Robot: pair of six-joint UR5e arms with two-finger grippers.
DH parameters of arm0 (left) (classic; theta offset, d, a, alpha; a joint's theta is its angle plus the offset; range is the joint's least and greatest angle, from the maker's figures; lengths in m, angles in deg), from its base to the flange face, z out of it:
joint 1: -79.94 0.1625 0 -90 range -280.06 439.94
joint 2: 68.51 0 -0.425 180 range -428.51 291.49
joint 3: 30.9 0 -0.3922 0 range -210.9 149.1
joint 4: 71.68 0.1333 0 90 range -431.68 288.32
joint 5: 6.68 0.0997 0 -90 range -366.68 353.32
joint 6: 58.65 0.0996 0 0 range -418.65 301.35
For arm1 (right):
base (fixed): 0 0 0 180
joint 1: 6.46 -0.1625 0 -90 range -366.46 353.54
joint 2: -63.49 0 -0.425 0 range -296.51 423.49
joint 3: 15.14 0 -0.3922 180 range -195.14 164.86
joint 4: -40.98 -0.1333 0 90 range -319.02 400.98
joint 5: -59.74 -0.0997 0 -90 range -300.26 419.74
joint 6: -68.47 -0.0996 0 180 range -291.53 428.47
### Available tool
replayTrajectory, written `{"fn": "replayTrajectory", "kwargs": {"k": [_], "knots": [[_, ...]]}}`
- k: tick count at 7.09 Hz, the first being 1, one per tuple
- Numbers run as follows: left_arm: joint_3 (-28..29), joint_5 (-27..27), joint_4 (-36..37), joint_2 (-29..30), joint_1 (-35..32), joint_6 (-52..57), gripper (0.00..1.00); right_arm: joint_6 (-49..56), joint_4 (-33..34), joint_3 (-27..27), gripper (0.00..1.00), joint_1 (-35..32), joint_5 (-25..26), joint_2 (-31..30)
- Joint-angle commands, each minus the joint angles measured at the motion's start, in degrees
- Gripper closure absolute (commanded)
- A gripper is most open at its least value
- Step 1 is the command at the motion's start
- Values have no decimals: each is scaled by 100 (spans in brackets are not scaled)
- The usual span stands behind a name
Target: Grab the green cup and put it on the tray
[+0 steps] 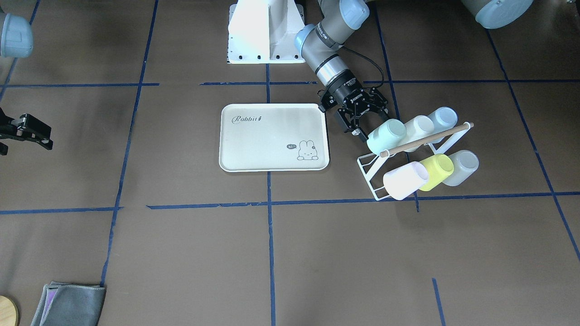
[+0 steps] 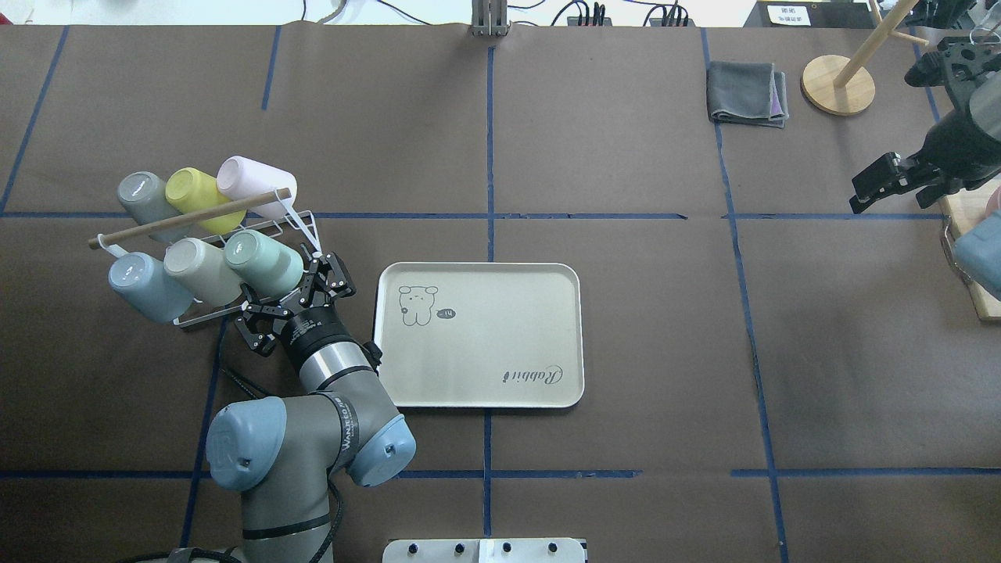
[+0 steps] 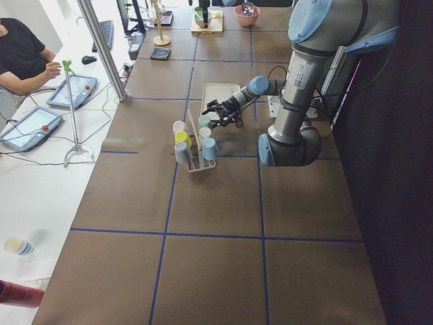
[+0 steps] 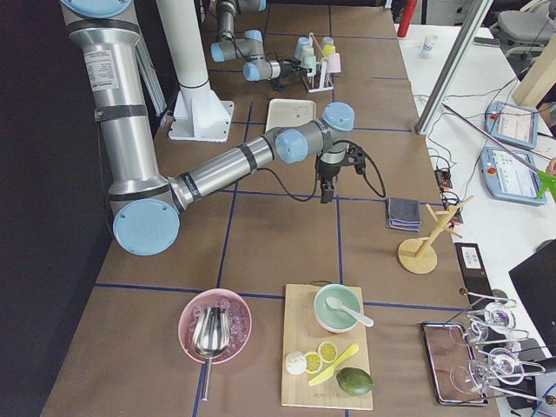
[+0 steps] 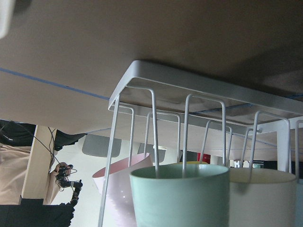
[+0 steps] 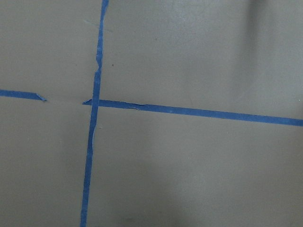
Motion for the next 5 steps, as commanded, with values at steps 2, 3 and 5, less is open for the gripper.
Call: {"fn": "replayTrajectory", "kwargs": {"k": [2, 3, 5], "knots": [[142, 1, -31, -2, -32, -8, 8, 0, 2, -1, 0, -1, 3, 0], [142, 1, -31, -2, -32, -17, 8, -9, 3, -1, 0, 7, -6, 0], [142, -7, -31, -2, -41, -8, 12, -9, -6, -1, 0, 7, -6, 9]]}}
